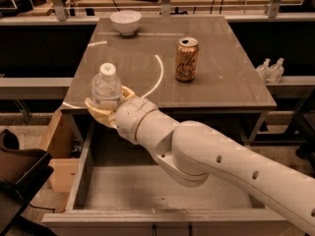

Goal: Place blue plastic bottle into top drawer

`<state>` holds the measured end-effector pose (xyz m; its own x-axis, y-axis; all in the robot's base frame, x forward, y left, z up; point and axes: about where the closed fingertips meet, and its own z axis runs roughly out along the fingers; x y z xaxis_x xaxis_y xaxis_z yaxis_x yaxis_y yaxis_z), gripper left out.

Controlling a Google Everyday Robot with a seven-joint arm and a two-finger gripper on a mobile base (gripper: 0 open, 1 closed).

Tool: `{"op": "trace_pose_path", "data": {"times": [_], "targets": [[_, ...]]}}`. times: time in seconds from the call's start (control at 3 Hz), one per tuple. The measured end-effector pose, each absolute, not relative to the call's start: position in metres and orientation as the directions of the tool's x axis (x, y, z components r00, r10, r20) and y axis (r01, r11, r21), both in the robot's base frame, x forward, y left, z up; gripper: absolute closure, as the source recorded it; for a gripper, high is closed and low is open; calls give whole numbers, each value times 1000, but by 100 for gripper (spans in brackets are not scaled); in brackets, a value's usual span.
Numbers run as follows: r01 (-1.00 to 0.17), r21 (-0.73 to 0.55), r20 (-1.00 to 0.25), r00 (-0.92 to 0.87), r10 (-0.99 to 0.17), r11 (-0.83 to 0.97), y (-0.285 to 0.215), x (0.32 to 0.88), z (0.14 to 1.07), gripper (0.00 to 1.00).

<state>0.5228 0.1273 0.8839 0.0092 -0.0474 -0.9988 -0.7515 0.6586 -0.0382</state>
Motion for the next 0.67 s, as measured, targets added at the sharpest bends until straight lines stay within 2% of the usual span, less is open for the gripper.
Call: {"op": "trace_pose_path", "data": {"times": [0.67], "targets": [[-751,-38,-999,9,-48,659,127,523,884,100]]}}
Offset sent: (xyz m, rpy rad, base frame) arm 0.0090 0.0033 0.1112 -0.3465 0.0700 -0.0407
